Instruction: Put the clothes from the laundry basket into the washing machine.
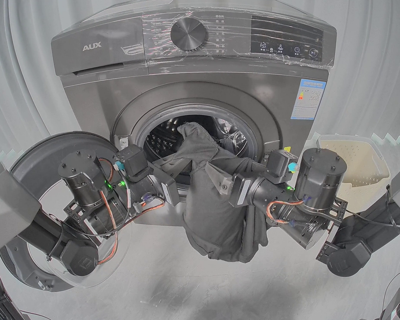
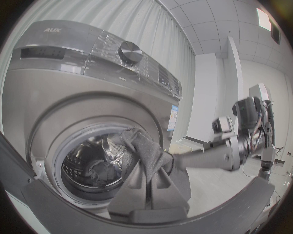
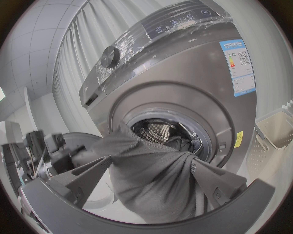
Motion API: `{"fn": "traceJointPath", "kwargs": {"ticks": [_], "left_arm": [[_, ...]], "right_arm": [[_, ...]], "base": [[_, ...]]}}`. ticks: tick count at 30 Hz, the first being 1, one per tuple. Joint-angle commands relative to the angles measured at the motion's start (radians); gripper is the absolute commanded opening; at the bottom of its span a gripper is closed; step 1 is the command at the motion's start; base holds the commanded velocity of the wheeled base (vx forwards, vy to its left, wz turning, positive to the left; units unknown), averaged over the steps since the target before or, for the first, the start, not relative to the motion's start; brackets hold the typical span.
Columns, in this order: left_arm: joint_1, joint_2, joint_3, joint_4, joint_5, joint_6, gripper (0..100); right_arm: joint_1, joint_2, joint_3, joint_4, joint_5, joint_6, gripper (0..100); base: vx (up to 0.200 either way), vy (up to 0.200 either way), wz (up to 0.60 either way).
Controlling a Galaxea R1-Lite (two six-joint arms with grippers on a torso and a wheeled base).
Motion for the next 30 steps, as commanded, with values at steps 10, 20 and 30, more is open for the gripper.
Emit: {"fn": "traceJointPath", "kwargs": {"ticks": [10, 20, 30], "left_arm": [[-0.014, -0.016, -0.033, 0.002, 0.015, -0.001, 0], [-0.033, -0.022, -0.026, 0.002, 0.016, 0.001, 0], [-0.031, -0.019, -0.022, 0.002, 0.032, 0.004, 0]], "right_arm": [[-0.015, 0.032, 0.109, -0.008, 0.003, -0.027, 100], [-0.014, 0.099, 0.107, -0.09, 0.034, -0.076, 100], [-0.006, 0.133, 0.056, -0.161, 0.097, -0.108, 100]], "base": [[0.0, 0.0, 0.0], [0.0, 0.0, 0.0], [0.0, 0.0, 0.0]]}}
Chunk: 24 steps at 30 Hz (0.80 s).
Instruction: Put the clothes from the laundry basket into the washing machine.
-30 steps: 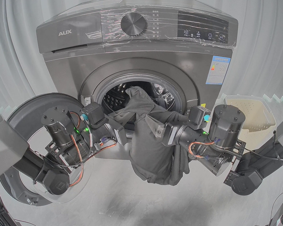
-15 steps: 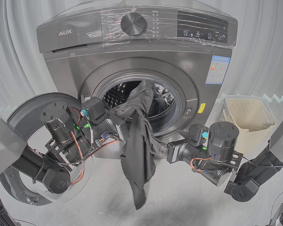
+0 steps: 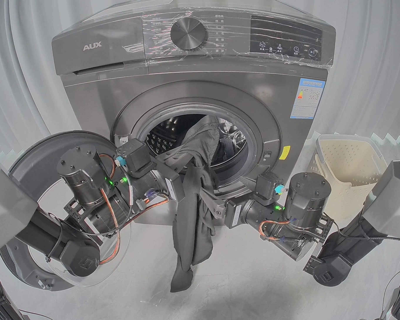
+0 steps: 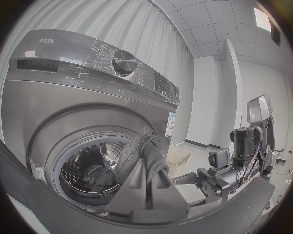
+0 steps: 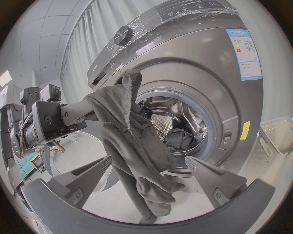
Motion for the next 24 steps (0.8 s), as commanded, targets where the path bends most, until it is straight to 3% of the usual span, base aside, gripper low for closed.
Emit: {"fn": "traceJointPath", "kwargs": {"ticks": [1, 6, 10, 15, 16, 24], "left_arm": [[0.0, -0.002, 0.001, -0.002, 0.004, 0.001, 0], [0.0, -0.003, 0.003, 0.0, 0.01, 0.007, 0], [0.0, -0.005, 0.001, 0.0, 0.017, 0.01, 0], [0.0, -0.005, 0.001, 0.0, 0.017, 0.01, 0], [0.0, -0.005, 0.001, 0.0, 0.017, 0.01, 0], [0.0, 0.002, 0.0, -0.002, 0.017, 0.01, 0]], "right_arm": [[0.01, 0.017, -0.021, -0.008, 0.02, -0.001, 100], [0.01, 0.018, -0.073, -0.011, 0.026, -0.01, 100], [-0.009, 0.05, -0.145, -0.01, 0.051, -0.066, 100], [-0.033, 0.103, -0.205, -0.005, 0.051, -0.078, 100], [-0.033, 0.109, -0.207, -0.008, 0.049, -0.079, 0], [-0.03, 0.116, -0.213, -0.013, 0.051, -0.079, 0]], "base": [[0.0, 0.0, 0.0], [0.0, 0.0, 0.0], [0.0, 0.0, 0.0], [0.0, 0.0, 0.0], [0.0, 0.0, 0.0], [0.0, 0.0, 0.0]]}}
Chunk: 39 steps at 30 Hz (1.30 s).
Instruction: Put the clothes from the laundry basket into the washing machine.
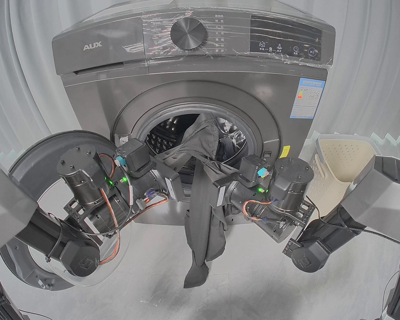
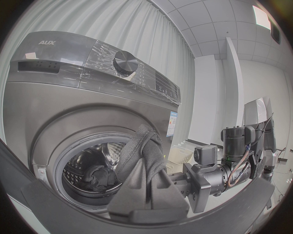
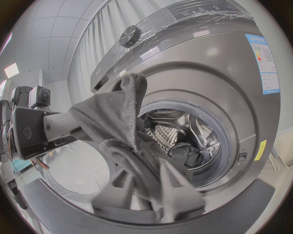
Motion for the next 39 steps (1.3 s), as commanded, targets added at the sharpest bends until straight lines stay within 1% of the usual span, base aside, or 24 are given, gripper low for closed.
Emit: {"fn": "traceJointPath", "kwargs": {"ticks": [1, 6, 8, 9, 10, 13, 15, 19, 24, 29, 31, 33, 39], "left_arm": [[-0.002, 0.005, 0.001, -0.002, 0.0, 0.0, 0], [0.004, 0.022, 0.015, 0.001, 0.002, -0.008, 0], [0.012, 0.027, 0.031, 0.003, 0.0, -0.006, 0], [0.012, 0.027, 0.033, 0.003, -0.001, -0.011, 0], [0.01, 0.027, 0.03, 0.003, -0.001, -0.014, 100], [0.015, 0.028, 0.041, 0.001, -0.001, -0.022, 100], [0.019, 0.03, 0.062, 0.001, 0.002, -0.022, 100], [0.071, 0.05, 0.116, -0.006, 0.0, -0.014, 100], [0.111, 0.077, 0.174, -0.019, -0.014, -0.006, 100], [0.133, 0.122, 0.203, -0.026, -0.014, -0.006, 100], [0.134, 0.137, 0.205, -0.035, -0.012, -0.006, 100], [0.137, 0.182, 0.205, -0.071, -0.012, -0.006, 100], [0.136, 0.274, 0.196, -0.131, -0.007, -0.006, 100]], "right_arm": [[0.002, 0.007, -0.006, -0.001, 0.0, 0.001, 0], [0.013, -0.017, 0.014, -0.013, 0.0, 0.001, 0], [0.016, -0.052, 0.047, -0.011, 0.0, 0.001, 0], [0.016, -0.063, 0.058, -0.013, 0.0, 0.001, 0], [0.016, -0.075, 0.078, -0.013, 0.0, 0.001, 0], [0.016, -0.12, 0.133, -0.016, 0.002, 0.004, 0], [0.013, -0.154, 0.162, -0.016, 0.003, 0.01, 0], [0.005, -0.209, 0.198, -0.028, 0.009, 0.014, 0], [0.002, -0.215, 0.187, -0.041, 0.009, 0.017, 0], [0.013, -0.22, 0.156, -0.044, 0.009, 0.019, 0], [0.014, -0.227, 0.149, -0.044, 0.009, 0.019, 0], [0.016, -0.244, 0.141, -0.044, 0.008, 0.027, 0], [0.02, -0.255, 0.144, -0.044, 0.009, 0.03, 0]], "base": [[0.0, 0.0, 0.0], [0.0, 0.0, 0.0], [0.0, 0.0, 0.0], [0.0, 0.0, 0.0], [0.0, 0.0, 0.0], [0.0, 0.0, 0.0], [0.0, 0.0, 0.0], [0.0, 0.0, 0.0], [0.0, 0.0, 0.0], [0.0, 0.0, 0.0], [0.0, 0.0, 0.0], [0.0, 0.0, 0.0], [0.0, 0.0, 0.0]]}}
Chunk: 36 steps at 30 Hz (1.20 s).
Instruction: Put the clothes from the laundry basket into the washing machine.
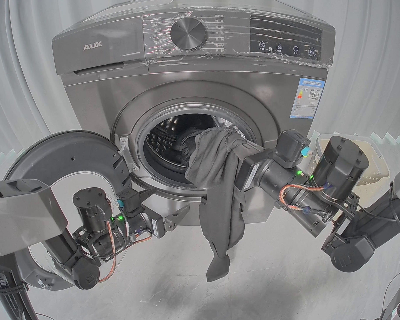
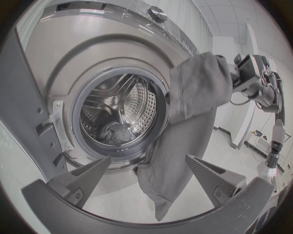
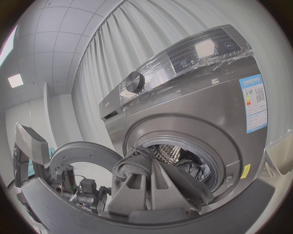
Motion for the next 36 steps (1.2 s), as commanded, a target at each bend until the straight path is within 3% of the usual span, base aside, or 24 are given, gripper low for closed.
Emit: {"fn": "traceJointPath", "kwargs": {"ticks": [1, 6, 26, 33, 36], "left_arm": [[0.001, 0.102, -0.008, -0.038, 0.004, 0.0, 100], [0.006, 0.136, -0.014, -0.05, 0.005, 0.0, 100], [0.016, 0.3, -0.111, -0.052, 0.005, -0.002, 100], [0.002, 0.358, -0.145, -0.067, -0.042, -0.008, 100], [-0.002, 0.389, -0.188, -0.064, -0.039, -0.009, 100]], "right_arm": [[0.012, -0.018, 0.0, -0.001, 0.0, 0.003, 0], [0.026, -0.023, 0.0, -0.001, -0.002, 0.023, 0], [0.067, -0.078, 0.015, -0.001, 0.006, 0.026, 0], [0.069, -0.089, 0.015, -0.001, 0.017, 0.026, 0], [0.078, -0.089, 0.015, -0.001, 0.017, 0.026, 0]], "base": [[0.0, 0.0, 0.0], [0.0, 0.0, 0.0], [0.0, 0.0, 0.0], [0.0, 0.0, 0.0], [0.0, 0.0, 0.0]]}}
